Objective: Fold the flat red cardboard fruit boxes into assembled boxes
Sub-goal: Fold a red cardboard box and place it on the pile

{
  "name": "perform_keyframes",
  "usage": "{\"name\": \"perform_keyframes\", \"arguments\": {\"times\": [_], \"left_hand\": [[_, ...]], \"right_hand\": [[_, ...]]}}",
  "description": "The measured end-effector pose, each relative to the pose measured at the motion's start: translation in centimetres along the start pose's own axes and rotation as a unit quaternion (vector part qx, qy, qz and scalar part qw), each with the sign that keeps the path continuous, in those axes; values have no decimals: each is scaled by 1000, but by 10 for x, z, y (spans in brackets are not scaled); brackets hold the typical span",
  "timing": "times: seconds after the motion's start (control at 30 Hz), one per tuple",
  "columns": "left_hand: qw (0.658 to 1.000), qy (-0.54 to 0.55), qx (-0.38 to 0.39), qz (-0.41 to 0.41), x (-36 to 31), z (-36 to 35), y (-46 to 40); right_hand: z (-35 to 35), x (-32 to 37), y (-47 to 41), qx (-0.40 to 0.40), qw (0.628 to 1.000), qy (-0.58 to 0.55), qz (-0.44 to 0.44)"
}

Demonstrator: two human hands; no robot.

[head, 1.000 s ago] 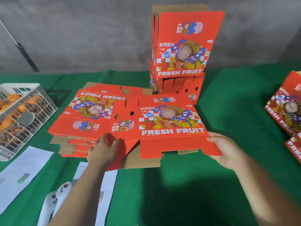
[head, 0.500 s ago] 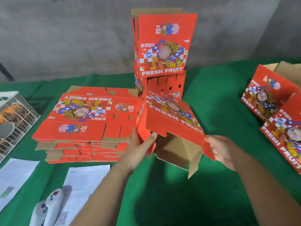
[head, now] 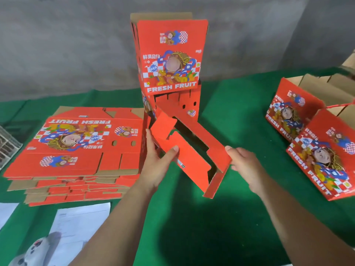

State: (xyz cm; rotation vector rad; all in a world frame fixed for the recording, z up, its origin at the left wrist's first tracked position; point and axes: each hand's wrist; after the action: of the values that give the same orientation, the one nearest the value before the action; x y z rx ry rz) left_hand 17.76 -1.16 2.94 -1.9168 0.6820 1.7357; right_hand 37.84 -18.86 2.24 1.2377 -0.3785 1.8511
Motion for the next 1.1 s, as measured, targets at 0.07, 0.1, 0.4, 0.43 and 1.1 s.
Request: {"name": "perform_keyframes", "arguments": {"times": [0.07, 0.1, 0.4, 0.43, 1.1], "left_hand": [[1000, 6, 9, 2, -1, -12, -11], [1000, 12, 11, -2, -3, -18, -16], [959, -241, -125, -82, -10, -70, -71], [939, -319, -129, -11, -11, -69, -74], [996, -21, -91, -14, 21, -9, -45]], "right_hand": [[-7, -2, -2, 31, 999, -35, 6], [-9, -2, -5, 36, 998, -40, 10], [-14, 9, -36, 121, 985, -80, -96], [-16, 9, -39, 125, 985, -73, -95], [-31, 22, -11, 59, 957, 113, 259]]}}
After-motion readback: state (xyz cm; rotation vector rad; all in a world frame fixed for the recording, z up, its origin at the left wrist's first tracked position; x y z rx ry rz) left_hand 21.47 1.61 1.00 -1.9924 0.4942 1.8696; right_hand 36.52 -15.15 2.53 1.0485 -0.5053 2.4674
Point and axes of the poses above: each hand's wrist, its own y-axis away from the middle knuckle, its own z-axis out of the back of the hand, x = y × z, and after that the axes turned 2 degrees about y, right-handed
